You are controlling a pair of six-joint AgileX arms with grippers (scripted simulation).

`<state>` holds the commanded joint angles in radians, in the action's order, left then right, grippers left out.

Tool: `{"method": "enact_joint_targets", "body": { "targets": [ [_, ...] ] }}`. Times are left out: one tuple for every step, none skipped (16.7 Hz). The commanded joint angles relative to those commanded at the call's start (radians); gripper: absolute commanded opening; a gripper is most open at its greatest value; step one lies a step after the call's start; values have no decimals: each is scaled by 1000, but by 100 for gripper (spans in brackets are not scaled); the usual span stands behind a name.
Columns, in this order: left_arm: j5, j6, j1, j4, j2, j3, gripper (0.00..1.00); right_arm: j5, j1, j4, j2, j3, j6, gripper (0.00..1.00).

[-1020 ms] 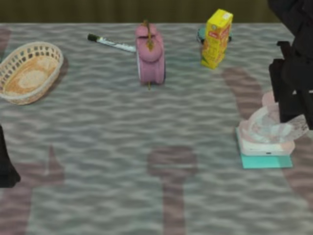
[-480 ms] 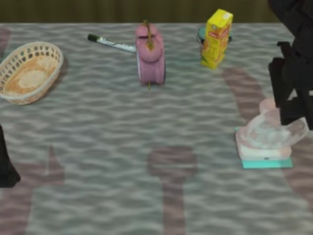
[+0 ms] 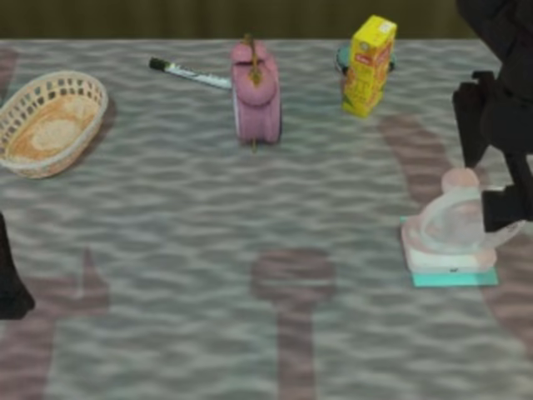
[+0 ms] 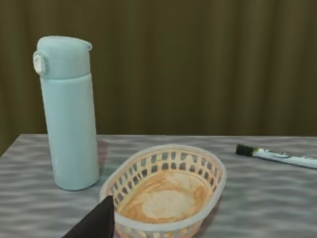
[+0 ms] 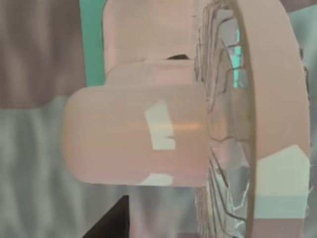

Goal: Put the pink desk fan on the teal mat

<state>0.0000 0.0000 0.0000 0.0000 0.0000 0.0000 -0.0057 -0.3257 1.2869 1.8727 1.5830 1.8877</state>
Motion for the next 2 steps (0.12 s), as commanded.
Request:
{"method": "enact_joint_targets", "body": {
  "targets": [
    [0, 0, 0, 0, 0, 0, 100, 0, 0, 0, 0, 0, 0, 100],
    [0, 0, 0, 0, 0, 0, 100, 0, 0, 0, 0, 0, 0, 100]
  ]
}}
